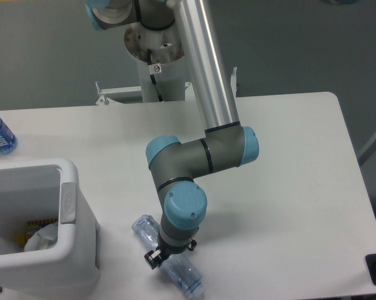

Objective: Place the trash in the trash can
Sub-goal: 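Lower the gripper around the bottle's middle and close on it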

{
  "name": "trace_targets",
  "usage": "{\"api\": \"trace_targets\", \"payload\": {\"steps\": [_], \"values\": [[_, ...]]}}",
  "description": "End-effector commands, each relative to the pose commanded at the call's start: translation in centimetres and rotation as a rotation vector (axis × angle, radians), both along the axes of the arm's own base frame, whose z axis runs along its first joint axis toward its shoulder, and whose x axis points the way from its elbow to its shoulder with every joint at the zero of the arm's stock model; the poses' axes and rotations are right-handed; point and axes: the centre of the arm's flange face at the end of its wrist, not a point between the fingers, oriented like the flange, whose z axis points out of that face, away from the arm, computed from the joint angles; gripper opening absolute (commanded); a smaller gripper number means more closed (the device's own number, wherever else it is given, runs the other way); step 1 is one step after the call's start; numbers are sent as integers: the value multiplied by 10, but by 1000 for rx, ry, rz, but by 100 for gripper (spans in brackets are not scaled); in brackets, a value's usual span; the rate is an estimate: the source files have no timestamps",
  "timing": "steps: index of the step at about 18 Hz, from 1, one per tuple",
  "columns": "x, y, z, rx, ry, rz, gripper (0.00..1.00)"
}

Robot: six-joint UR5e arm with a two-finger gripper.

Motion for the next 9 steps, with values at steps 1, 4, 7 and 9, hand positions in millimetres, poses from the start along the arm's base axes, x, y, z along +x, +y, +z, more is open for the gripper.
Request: {"api": "trace_targets", "payload": {"steps": [1,4,7,9], "values": [[0,0,1,1,1,0,63],[1,0,1,1,1,-2,62],[1,0,5,8,7,-2,62],[1,1,11,18,14,-2,62]]}}
